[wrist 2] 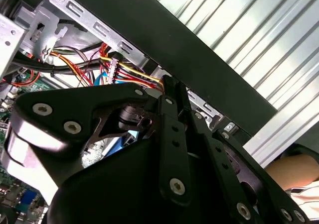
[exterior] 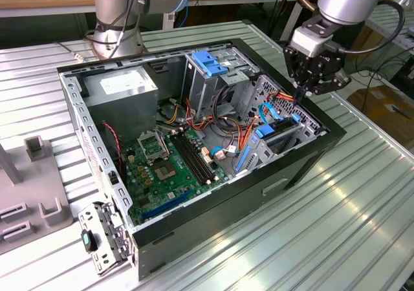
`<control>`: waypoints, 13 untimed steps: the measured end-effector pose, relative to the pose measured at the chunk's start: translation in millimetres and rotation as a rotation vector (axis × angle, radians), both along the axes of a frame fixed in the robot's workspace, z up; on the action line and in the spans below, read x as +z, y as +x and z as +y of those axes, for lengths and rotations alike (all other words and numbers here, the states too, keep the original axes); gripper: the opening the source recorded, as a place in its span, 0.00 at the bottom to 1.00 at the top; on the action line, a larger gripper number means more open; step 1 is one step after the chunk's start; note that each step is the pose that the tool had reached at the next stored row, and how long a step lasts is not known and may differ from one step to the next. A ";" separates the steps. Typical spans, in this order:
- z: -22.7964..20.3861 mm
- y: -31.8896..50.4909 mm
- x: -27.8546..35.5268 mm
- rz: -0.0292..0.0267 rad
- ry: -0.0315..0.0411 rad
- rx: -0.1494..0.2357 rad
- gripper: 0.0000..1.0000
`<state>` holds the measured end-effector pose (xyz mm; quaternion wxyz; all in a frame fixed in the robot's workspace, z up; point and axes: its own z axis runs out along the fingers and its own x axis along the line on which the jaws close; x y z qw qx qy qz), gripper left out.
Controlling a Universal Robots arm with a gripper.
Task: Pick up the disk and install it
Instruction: 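Insert the second disk wire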
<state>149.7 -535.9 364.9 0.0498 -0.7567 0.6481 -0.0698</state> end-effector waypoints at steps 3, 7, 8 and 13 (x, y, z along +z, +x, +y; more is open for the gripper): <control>-2.0 -0.8 -0.3 0.0000 0.0026 -0.008 0.16; -2.4 -5.3 -0.4 -0.0001 0.0056 -0.015 0.16; -2.4 -6.7 -0.5 0.0000 0.0064 -0.017 0.16; -2.4 -12.1 -1.0 -0.0001 0.0076 -0.027 0.16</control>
